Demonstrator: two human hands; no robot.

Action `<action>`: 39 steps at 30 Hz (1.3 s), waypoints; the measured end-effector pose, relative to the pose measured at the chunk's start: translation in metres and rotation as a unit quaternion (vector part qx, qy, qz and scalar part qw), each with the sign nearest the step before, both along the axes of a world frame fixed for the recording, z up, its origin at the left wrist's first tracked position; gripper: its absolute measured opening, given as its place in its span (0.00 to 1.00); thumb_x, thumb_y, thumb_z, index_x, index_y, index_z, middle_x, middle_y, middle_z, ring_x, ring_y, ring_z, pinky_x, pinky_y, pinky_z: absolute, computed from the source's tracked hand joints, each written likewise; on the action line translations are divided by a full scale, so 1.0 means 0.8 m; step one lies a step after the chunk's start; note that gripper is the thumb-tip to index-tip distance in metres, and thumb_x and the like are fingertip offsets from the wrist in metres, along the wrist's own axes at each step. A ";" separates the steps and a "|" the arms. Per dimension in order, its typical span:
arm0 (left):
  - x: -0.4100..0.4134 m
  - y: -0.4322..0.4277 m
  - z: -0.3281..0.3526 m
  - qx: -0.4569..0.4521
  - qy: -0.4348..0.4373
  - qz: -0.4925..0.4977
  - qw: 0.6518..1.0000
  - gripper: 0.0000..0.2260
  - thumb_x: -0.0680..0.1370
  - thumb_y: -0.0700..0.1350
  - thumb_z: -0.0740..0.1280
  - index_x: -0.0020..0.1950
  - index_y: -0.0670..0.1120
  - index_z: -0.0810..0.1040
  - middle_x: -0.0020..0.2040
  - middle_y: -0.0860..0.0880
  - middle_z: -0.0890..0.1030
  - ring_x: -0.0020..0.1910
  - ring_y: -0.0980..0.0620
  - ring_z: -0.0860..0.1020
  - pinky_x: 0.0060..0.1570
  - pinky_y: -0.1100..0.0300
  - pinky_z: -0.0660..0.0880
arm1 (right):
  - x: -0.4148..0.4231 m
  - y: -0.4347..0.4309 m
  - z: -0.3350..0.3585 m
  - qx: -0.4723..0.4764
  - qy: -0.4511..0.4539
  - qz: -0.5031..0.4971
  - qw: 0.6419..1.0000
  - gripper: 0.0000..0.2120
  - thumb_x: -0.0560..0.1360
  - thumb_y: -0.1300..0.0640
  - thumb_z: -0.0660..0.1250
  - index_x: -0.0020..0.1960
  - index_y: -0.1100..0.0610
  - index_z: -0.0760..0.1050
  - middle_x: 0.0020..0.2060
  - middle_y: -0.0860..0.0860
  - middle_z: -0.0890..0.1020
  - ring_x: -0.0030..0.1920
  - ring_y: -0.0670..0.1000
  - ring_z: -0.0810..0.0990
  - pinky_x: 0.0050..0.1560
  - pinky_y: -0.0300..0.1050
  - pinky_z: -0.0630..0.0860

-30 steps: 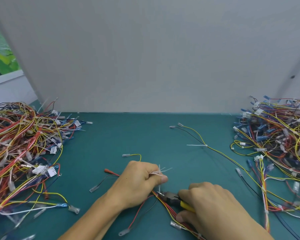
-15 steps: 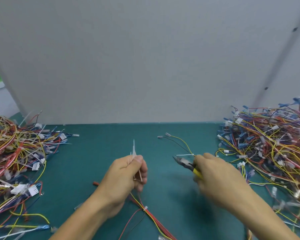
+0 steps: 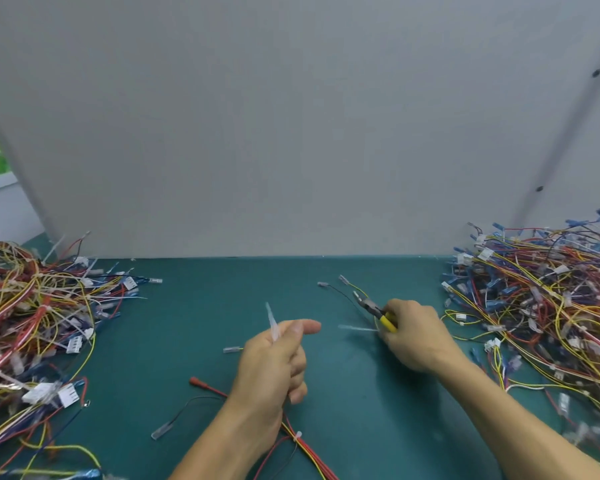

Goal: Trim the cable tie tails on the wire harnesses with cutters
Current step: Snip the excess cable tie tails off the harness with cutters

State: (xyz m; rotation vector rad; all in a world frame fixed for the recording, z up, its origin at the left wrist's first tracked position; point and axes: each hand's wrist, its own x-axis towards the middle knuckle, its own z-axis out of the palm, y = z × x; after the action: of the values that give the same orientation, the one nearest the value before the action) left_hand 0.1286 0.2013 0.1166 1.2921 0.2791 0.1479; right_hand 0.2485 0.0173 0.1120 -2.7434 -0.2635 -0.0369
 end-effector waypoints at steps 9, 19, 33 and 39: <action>-0.010 0.014 -0.011 0.250 -0.088 -0.052 0.963 0.08 0.77 0.41 0.67 0.50 0.51 0.84 0.27 0.54 0.73 0.26 0.57 0.68 0.29 0.66 0.65 | -0.082 0.025 0.022 0.232 0.141 0.197 0.942 0.05 0.72 0.56 0.72 0.42 0.52 0.75 0.32 0.47 0.76 0.34 0.46 0.71 0.39 0.44 0.70; 0.000 0.026 -0.008 0.415 -0.153 -0.110 0.890 0.10 0.71 0.43 0.73 0.49 0.56 0.85 0.45 0.59 0.84 0.48 0.59 0.81 0.51 0.64 0.75 | -0.091 0.021 0.029 0.364 0.212 0.206 0.883 0.05 0.73 0.65 0.71 0.44 0.57 0.77 0.34 0.46 0.76 0.35 0.44 0.71 0.38 0.33 0.68; 0.015 0.028 -0.026 0.350 -0.084 -0.111 0.926 0.04 0.74 0.49 0.71 0.43 0.59 0.84 0.41 0.55 0.83 0.42 0.51 0.80 0.46 0.55 0.74 | -0.067 -0.024 0.066 0.269 0.072 0.145 0.949 0.10 0.70 0.51 0.73 0.50 0.42 0.79 0.28 0.46 0.70 0.31 0.46 0.68 0.37 0.43 0.66; 0.017 0.027 -0.027 0.326 -0.080 -0.116 0.935 0.06 0.70 0.53 0.70 0.45 0.60 0.84 0.43 0.55 0.84 0.44 0.44 0.80 0.50 0.48 0.75 | -0.067 -0.030 0.067 -0.036 0.020 0.210 0.977 0.04 0.68 0.50 0.65 0.41 0.40 0.74 0.32 0.48 0.76 0.35 0.47 0.73 0.35 0.42 0.69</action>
State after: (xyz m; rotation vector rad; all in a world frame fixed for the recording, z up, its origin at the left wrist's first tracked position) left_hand 0.1419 0.2228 0.0950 1.9489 -0.0796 0.1477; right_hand 0.1953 -0.0066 0.1655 -2.6961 -0.8394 0.1439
